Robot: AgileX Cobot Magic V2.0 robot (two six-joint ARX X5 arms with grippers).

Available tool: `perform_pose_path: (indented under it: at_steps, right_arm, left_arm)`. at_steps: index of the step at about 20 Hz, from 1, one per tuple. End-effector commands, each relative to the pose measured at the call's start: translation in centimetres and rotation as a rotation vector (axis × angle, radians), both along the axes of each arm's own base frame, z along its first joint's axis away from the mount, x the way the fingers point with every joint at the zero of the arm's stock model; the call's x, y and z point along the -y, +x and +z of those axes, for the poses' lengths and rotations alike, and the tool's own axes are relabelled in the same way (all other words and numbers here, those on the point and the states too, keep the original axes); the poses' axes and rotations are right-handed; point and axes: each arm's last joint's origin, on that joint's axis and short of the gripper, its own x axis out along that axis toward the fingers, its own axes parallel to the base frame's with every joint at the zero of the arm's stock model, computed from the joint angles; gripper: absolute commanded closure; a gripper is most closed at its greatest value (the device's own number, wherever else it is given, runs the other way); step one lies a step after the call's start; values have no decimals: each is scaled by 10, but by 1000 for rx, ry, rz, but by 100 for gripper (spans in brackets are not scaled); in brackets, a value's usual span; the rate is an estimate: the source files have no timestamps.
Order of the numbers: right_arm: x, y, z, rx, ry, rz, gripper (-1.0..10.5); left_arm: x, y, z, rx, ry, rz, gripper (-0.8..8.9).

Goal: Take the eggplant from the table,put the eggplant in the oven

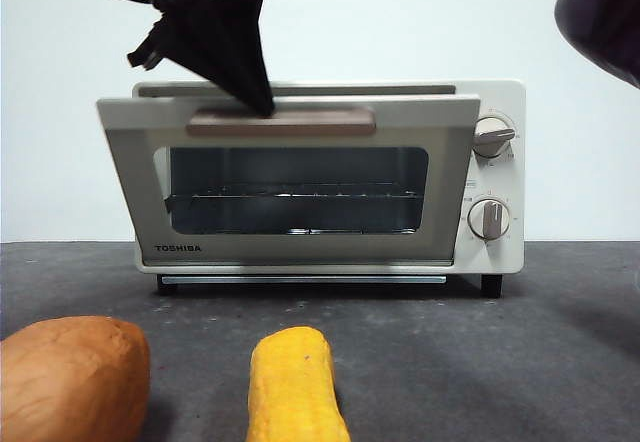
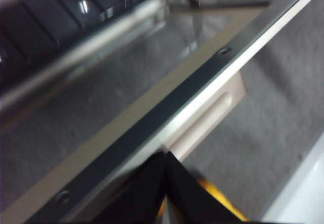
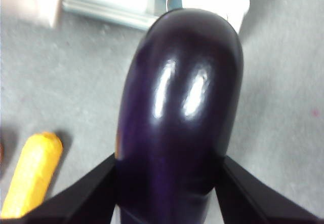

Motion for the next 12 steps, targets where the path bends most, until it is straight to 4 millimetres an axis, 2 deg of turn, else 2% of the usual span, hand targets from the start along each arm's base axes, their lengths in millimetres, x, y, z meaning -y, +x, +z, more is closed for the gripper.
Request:
perform_pose_path:
  at_steps: [1, 8, 12]
  right_arm:
    - [-3, 2, 9, 48, 30, 20, 816]
    - [-14, 5, 19, 84, 212, 216, 816]
    - [-25, 12, 23, 95, 301, 343, 816]
  left_arm:
    - [6, -3, -10, -42, 66, -39, 806]
    - [16, -24, -12, -110, 130, -125, 806]
    - [4, -32, 11, 26, 140, -72, 806]
